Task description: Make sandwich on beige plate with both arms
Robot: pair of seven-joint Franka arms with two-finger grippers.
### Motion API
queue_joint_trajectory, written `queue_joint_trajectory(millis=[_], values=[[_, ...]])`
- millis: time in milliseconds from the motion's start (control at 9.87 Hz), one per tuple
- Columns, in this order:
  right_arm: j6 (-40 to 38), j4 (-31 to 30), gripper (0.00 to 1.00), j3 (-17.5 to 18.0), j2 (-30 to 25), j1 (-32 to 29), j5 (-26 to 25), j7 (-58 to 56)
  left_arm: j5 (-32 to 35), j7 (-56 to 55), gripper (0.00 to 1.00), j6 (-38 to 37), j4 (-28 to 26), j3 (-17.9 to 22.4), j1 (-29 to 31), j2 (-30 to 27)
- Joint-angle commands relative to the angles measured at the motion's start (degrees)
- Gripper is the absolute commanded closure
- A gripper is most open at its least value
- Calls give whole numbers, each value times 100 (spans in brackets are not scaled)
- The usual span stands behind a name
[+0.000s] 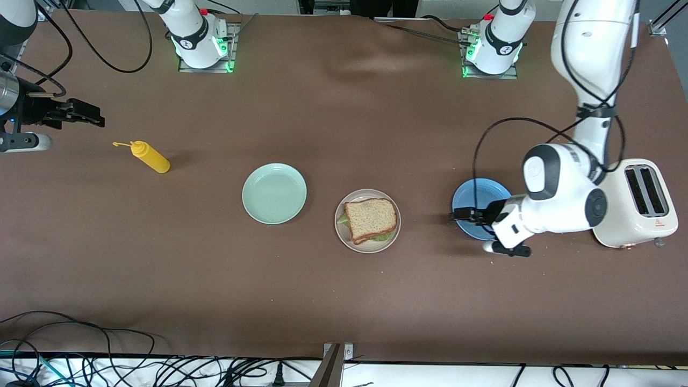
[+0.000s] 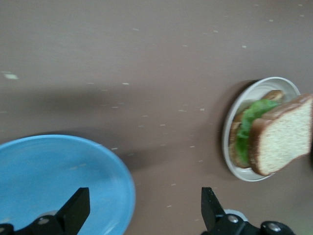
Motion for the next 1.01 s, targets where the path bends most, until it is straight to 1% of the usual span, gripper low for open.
queue_joint_trajectory(millis=[0, 101, 304, 405, 507, 608, 709, 912], values=[[33, -125, 0, 8, -125, 18, -36, 80, 975, -100, 0, -723, 480, 64, 436, -154], [41, -125, 0, 8, -125, 9, -71, 80, 1354, -109, 0, -1006, 744, 152, 542, -154], [24, 67, 0, 8, -29, 9, -88, 89, 1769, -127, 0, -1175, 878, 389, 552, -163], [15, 77, 0, 8, -19, 9, -71, 89, 1988, -362, 0, -1280, 983, 442, 543, -189], [-2, 85, 0, 8, -2, 9, -62, 107, 2278, -843, 0, -1455, 1280, 443, 534, -206], [-3, 77, 0, 8, -2, -17, -19, 115, 2472, -1265, 0, -1622, 1466, 434, 447, -198], [-3, 77, 0, 8, 7, -17, -18, 116, 2596, -1513, 0, -1676, 1546, 425, 446, -198], [-11, 77, 0, 8, 7, -17, -1, 124, 2562, -1735, 0, -1921, 1625, 425, 420, -207]])
